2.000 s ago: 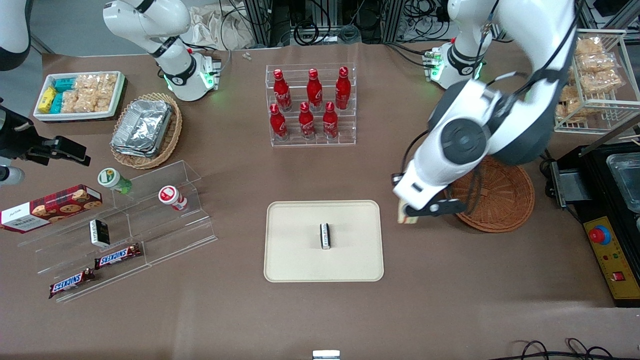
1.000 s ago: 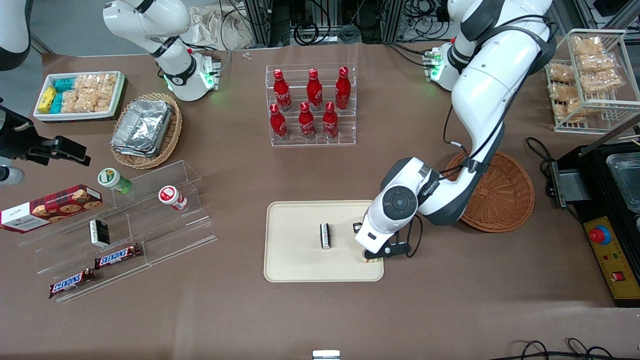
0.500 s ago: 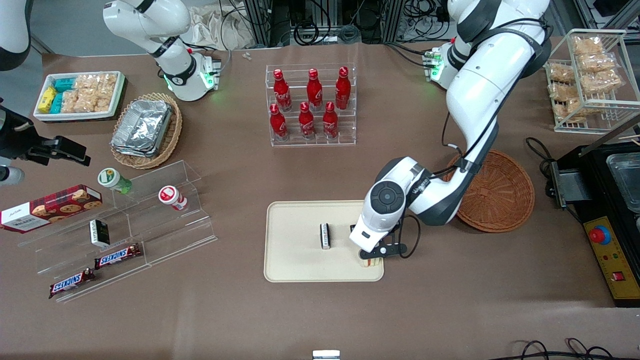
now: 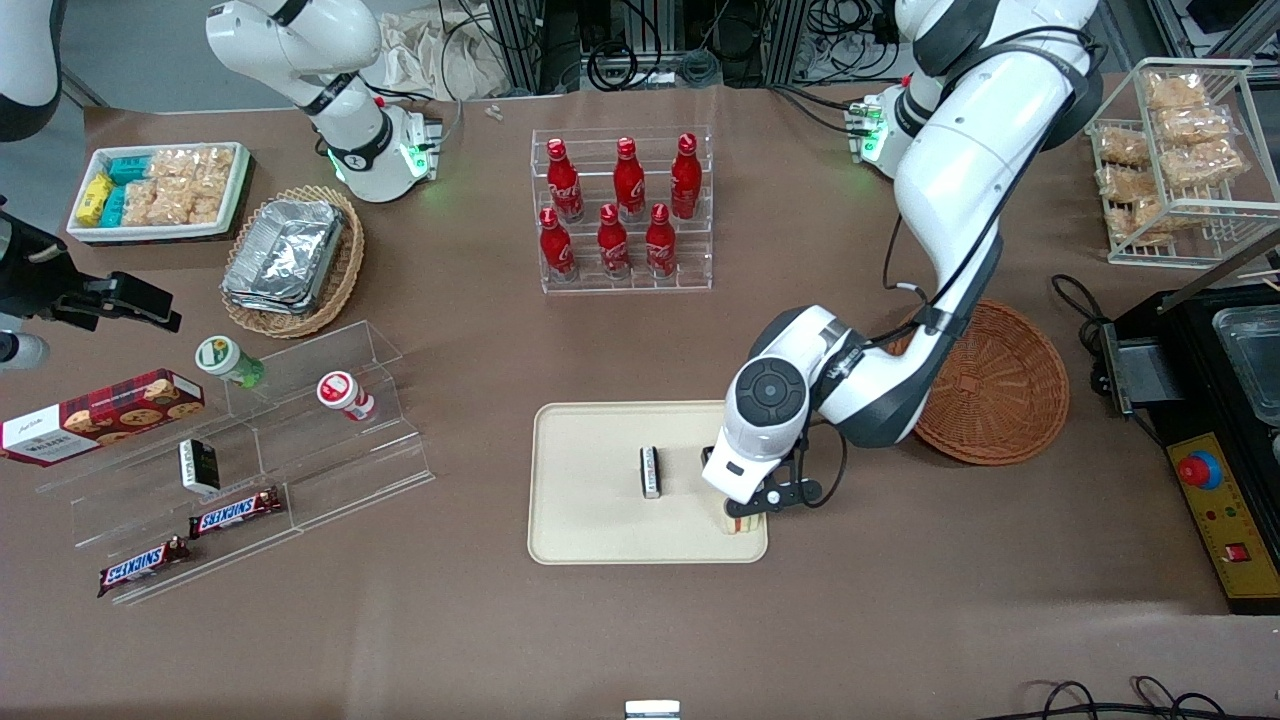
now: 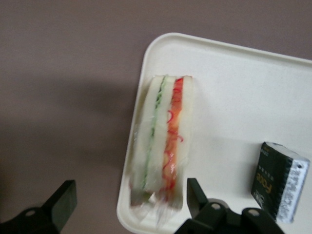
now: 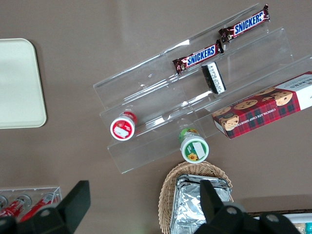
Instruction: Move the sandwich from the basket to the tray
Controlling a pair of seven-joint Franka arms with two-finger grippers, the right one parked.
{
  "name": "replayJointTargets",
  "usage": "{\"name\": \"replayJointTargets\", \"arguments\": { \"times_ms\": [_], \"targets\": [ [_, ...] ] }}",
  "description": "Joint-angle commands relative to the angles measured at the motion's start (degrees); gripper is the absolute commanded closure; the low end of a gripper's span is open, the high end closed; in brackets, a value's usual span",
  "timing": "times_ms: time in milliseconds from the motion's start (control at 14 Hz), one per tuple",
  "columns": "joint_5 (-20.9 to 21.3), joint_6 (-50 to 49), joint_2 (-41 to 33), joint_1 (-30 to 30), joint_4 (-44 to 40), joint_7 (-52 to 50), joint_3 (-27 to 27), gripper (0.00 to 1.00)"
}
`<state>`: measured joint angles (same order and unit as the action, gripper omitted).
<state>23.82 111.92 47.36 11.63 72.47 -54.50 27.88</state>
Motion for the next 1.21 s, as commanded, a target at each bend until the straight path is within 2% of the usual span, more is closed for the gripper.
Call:
{"name": "replayJointTargets", "arguments": {
  "times_ms": [0, 143, 286, 429, 571, 714, 929, 1143],
  "targets": [
    [-5.9, -3.3, -8.4, -3.3, 1.4, 2.6, -0.1, 0.00],
    [-9.7, -9.9, -13.5, -5.6, 1.9, 6.2, -0.2, 0.00],
    [-10.5, -15.0, -17.5, -9.1, 2.3, 9.0, -0.1, 0.00],
    [-14.3, -18.7, -22.5, -11.6, 3.5, 17.9, -1.8, 0.00],
    [-16.3, -18.1, -28.9, -11.2, 9.8, 26.3, -9.3, 0.00],
    [-21.4, -14.6, -37.0, -11.0, 18.7, 36.7, -16.4, 0.00],
    [-22.6, -8.7, -48.2, -11.4, 31.7, 46.7, -22.9, 0.00],
    [-22.7, -10.3, -49.1, -11.7, 31.9, 55.2, -27.3, 0.00]
  ]
}}
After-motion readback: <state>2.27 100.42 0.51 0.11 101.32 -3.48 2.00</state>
